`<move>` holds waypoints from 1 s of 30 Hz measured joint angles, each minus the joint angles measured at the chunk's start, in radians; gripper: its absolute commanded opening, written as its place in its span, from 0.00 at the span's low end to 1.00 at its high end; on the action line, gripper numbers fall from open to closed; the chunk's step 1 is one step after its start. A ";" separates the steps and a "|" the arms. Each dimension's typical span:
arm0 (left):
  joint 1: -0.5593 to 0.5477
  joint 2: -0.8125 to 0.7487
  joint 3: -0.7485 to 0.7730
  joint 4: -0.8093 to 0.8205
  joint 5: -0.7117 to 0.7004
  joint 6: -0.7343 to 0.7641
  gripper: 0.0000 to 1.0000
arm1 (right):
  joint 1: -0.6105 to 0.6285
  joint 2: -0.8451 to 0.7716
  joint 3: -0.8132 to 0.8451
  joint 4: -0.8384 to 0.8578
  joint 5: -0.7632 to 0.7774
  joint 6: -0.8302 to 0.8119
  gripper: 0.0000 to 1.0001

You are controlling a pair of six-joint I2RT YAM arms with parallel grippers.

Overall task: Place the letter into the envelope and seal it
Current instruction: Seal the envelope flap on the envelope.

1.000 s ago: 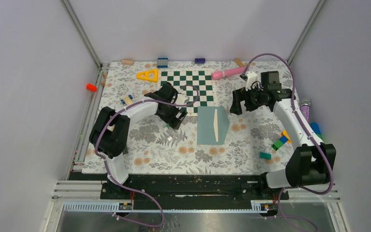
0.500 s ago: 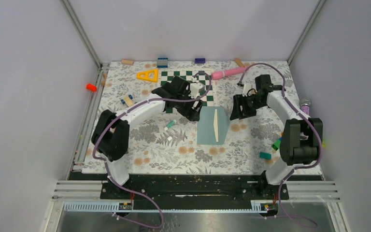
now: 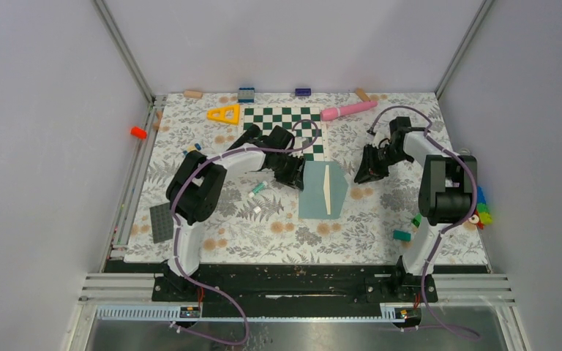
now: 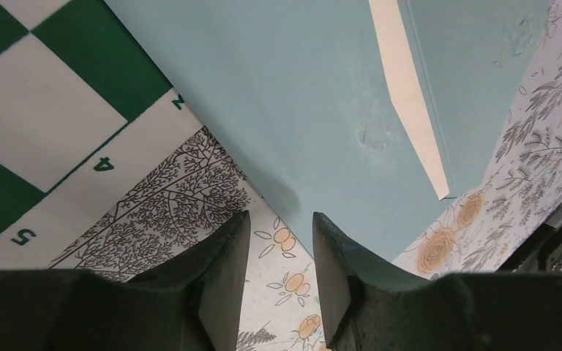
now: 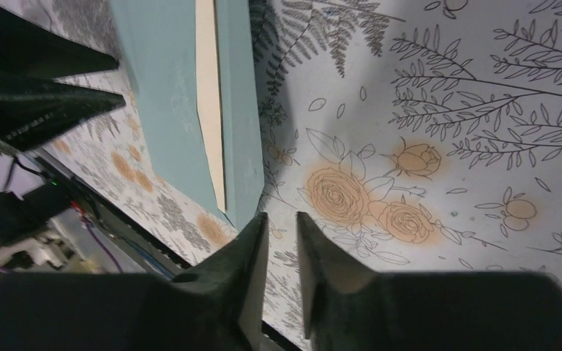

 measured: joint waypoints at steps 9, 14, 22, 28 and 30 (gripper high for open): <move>-0.002 0.021 0.017 0.015 0.003 -0.037 0.34 | -0.001 0.119 0.060 -0.001 -0.033 0.043 0.00; -0.007 0.031 0.027 0.019 0.002 -0.047 0.33 | 0.005 0.127 0.090 -0.005 -0.022 0.051 0.01; -0.013 0.033 0.029 0.022 0.000 -0.059 0.32 | 0.070 0.127 0.127 -0.021 0.038 0.052 0.02; -0.013 0.034 0.028 0.022 0.000 -0.061 0.31 | 0.101 0.127 0.132 -0.044 0.101 0.049 0.01; -0.013 0.034 0.029 0.022 0.000 -0.062 0.31 | 0.106 0.125 0.131 -0.047 0.117 0.048 0.00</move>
